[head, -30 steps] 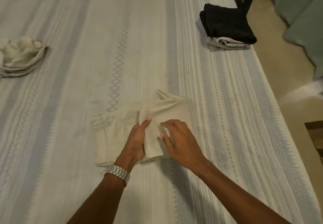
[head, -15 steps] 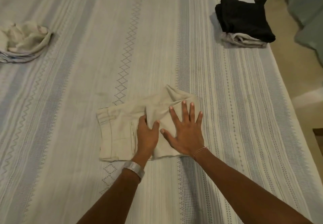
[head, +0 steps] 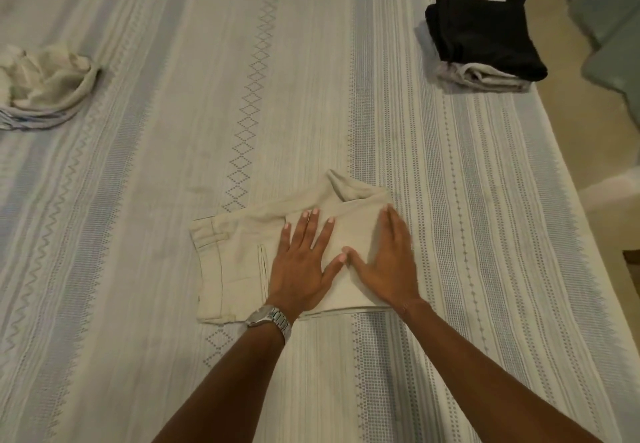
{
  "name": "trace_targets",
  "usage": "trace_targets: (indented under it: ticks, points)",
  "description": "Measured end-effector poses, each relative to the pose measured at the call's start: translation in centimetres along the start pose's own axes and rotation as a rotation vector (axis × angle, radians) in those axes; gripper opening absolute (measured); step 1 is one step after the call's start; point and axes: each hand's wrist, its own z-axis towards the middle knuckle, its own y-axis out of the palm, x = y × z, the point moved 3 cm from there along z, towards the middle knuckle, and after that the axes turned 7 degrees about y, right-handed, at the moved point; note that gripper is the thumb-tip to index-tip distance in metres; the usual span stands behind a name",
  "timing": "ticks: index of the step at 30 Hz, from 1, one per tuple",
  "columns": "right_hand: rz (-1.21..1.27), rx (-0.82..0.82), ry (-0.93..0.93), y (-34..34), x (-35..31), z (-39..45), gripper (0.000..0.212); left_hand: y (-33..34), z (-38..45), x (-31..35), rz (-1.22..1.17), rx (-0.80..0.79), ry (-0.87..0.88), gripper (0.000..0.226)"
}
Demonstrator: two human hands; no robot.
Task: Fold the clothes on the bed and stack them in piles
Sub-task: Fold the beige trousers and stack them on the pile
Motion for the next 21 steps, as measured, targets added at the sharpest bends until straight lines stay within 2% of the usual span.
trace_targets:
  ticks: [2,3,5,7,9,11,13,15,17,19,21]
  points:
    - [0.214,0.076,0.204,-1.9,1.1,-0.3,0.076,0.2,0.1,-0.1,0.006,-0.018,-0.006,0.076]
    - [0.319,0.032,0.287,-2.5,1.4,-0.3,0.067,0.2,0.2,-0.1,0.007,-0.028,-0.005,0.077]
    - [0.511,-0.140,0.383,-3.5,1.6,-0.3,0.065,0.2,0.1,0.0,0.002,-0.033,-0.009,0.078]
    - [0.583,-0.209,0.332,-5.0,1.2,-0.3,0.045,-0.4,0.0,0.4,-0.033,-0.026,-0.030,0.077]
    - [0.623,-0.210,0.253,-6.3,-0.5,-0.8,0.024,-1.6,-0.4,1.0,-0.124,-0.039,-0.100,0.075]
    - [0.645,-0.165,0.196,-6.8,-2.8,-2.0,0.020,-3.1,-1.3,1.5,-0.397,-0.131,-0.253,0.072]
    - [0.636,-0.075,0.124,-7.2,-5.9,-3.8,0.024,-5.5,-2.4,2.2,-0.870,-0.223,-0.426,0.069]
    - [0.654,-0.049,0.034,-6.9,-9.2,-5.6,0.029,-9.3,-3.1,2.9,-1.448,-0.167,-0.531,0.058]
    - [0.667,-0.144,-0.069,-5.9,-12.5,-7.2,0.039,-12.1,-3.9,1.7,-1.889,-0.029,-0.612,0.045]
    - [0.599,-0.318,-0.202,-3.9,-15.5,-8.2,0.053,-13.3,-4.7,-1.7,-2.049,0.073,-0.697,0.040]
    - [0.492,-0.419,-0.346,-1.4,-17.0,-8.5,0.051,-13.1,-5.7,-4.6,-2.076,0.033,-0.782,0.042]
